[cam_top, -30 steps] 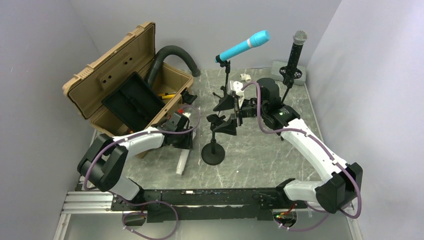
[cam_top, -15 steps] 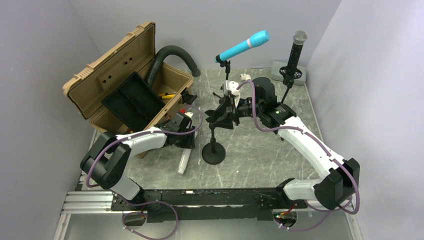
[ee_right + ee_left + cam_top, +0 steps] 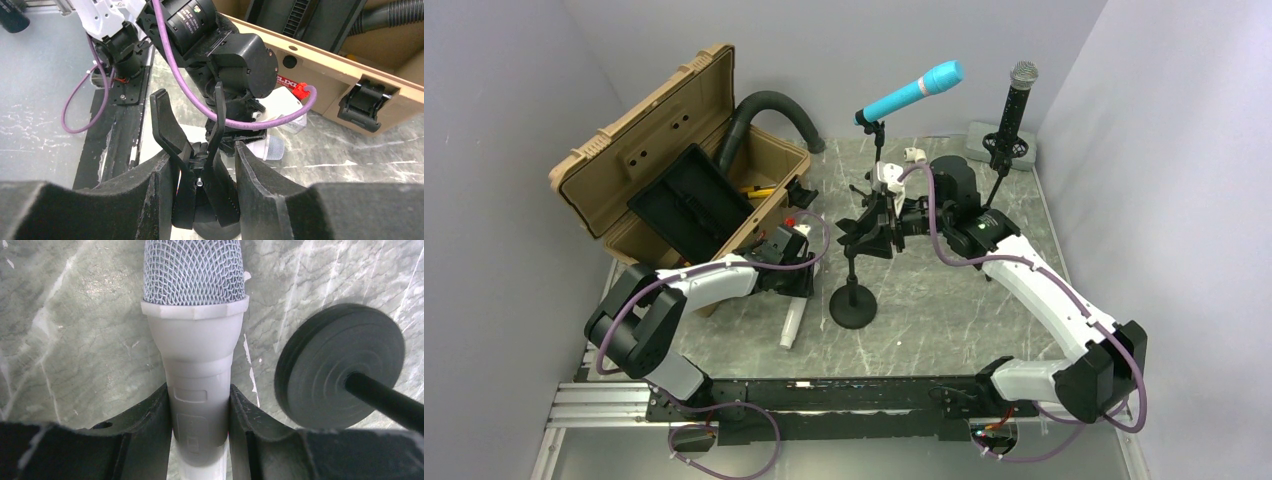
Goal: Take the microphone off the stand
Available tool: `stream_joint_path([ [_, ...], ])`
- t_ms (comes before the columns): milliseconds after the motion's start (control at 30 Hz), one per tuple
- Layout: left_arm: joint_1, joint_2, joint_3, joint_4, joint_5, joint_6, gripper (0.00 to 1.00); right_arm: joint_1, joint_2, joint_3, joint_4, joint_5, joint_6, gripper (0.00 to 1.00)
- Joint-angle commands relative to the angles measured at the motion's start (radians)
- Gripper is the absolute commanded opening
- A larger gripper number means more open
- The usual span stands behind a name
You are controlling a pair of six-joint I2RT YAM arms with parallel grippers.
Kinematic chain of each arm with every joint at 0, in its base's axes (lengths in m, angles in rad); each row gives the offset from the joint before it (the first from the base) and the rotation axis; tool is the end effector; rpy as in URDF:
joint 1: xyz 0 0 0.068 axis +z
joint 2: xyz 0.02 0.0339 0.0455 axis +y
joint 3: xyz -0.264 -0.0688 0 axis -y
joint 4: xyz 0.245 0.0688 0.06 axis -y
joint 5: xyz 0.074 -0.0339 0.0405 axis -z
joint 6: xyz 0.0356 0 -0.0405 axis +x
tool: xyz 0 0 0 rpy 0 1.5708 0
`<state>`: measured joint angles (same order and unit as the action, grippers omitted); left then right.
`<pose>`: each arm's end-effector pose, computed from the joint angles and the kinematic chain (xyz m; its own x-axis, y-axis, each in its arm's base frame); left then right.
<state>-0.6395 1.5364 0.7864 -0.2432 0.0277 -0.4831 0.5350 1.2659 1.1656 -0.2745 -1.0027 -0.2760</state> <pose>0.2328 -0.1744 0.1624 -0.8781 0.0744 -0.4727 0.2268 0.9346 -0.2742 0.2232 0.1671 0.3664 -0.0444 -0.1967 -0.9795 -0.9990 0.0097 0.0433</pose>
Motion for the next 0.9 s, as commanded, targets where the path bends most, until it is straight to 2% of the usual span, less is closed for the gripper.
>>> stream_joint_path([
  [0, -0.006, -0.002, -0.004, 0.041, -0.009, 0.002, 0.41, 0.003, -0.058, 0.007, 0.028, 0.011, -0.036, 0.04],
  [367, -0.02, 0.009, -0.021, 0.057, 0.014, -0.014, 0.41, 0.001, -0.073, -0.004, 0.016, 0.026, -0.053, 0.02],
  [600, -0.084, 0.038, 0.009, 0.047, -0.015, 0.007, 0.48, 0.0, -0.099, -0.029, 0.014, 0.036, -0.066, 0.01],
  [867, -0.11, 0.07, 0.026, 0.043, -0.025, 0.013, 0.49, -0.009, -0.139, -0.064, 0.017, 0.048, -0.079, 0.0],
])
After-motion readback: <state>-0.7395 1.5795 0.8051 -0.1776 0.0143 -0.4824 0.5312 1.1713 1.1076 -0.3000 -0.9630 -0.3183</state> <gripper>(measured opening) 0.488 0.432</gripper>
